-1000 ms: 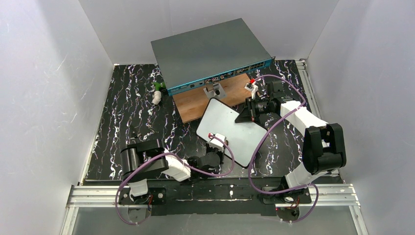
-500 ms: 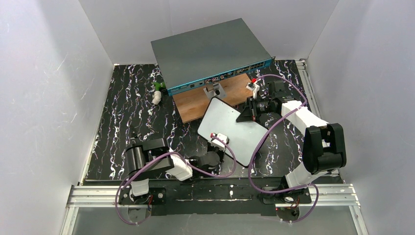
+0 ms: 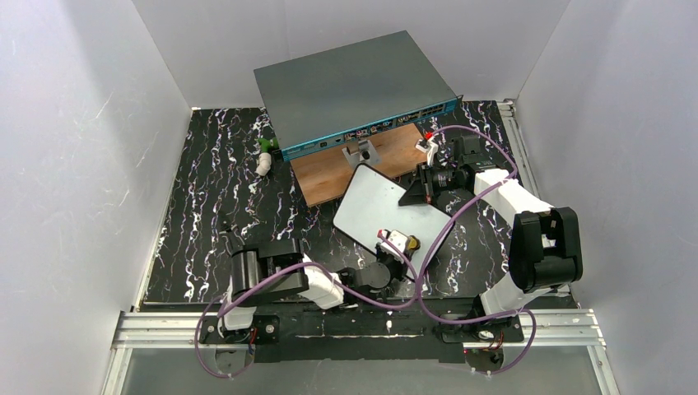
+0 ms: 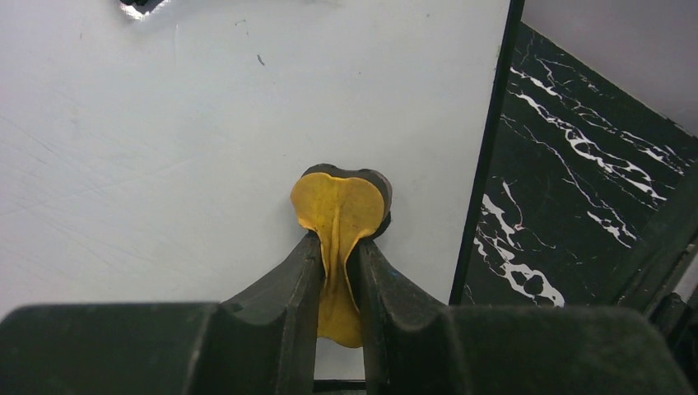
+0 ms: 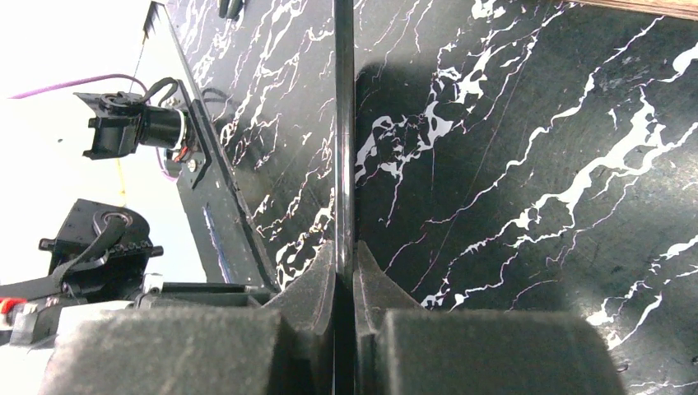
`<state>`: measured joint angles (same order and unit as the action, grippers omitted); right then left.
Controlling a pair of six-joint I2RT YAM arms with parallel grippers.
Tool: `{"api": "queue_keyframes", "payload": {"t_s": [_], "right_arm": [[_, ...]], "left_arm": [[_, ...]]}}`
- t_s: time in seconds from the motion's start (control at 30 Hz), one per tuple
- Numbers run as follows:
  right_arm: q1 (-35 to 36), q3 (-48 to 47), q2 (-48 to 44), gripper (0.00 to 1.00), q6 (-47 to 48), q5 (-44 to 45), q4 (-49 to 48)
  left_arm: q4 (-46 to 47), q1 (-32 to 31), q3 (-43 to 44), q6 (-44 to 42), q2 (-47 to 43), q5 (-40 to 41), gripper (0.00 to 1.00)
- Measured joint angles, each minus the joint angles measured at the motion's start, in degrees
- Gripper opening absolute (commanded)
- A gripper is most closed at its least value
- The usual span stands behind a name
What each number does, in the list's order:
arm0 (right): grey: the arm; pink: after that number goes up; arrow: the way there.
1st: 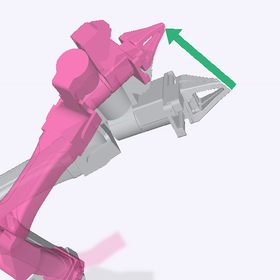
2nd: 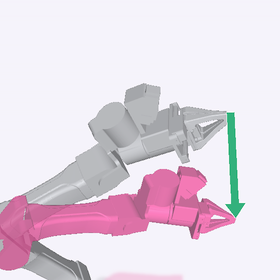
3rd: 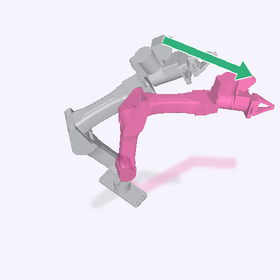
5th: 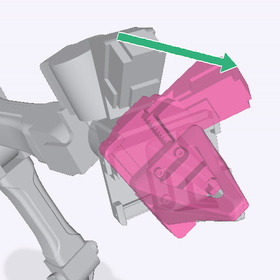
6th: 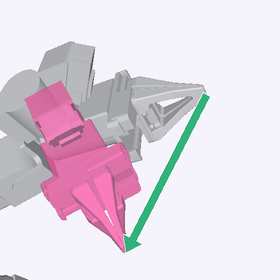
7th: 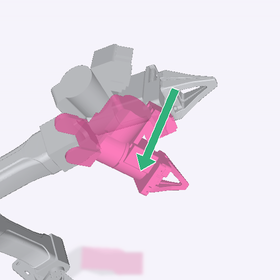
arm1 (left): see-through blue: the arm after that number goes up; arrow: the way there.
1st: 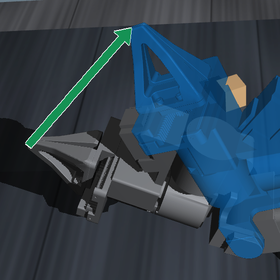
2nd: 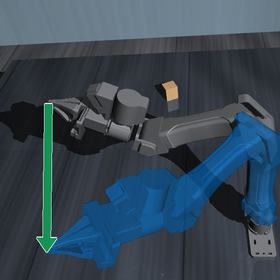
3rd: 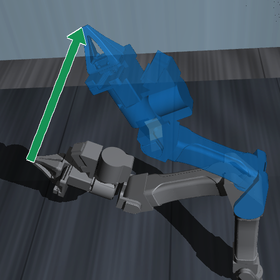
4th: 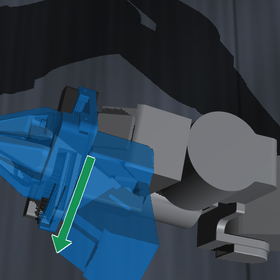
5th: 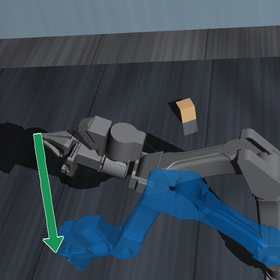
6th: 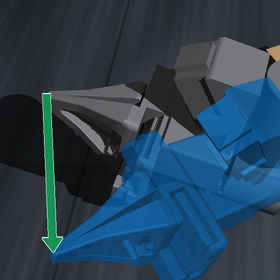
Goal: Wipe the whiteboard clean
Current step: Erase the whiteboard at the center of the board.
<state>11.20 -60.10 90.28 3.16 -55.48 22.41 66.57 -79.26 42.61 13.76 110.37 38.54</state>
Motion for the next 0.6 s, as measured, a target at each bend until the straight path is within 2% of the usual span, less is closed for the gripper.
{"api": "queue_keyframes", "payload": {"t_s": [0.23,0.6], "right_arm": [[1.1,0.0,0.1,0.01,0.0,-0.2,-0.2],[1.2,0.0,0.2,0.01,-0.3,-0.3,-0.7]], "left_arm": [[5.0,2.5,-7.9,3.6,-2.5,-2.1,0.0],[6.5,7.0,-16.2,4.2,-5.3,1.4,0.0]]}}
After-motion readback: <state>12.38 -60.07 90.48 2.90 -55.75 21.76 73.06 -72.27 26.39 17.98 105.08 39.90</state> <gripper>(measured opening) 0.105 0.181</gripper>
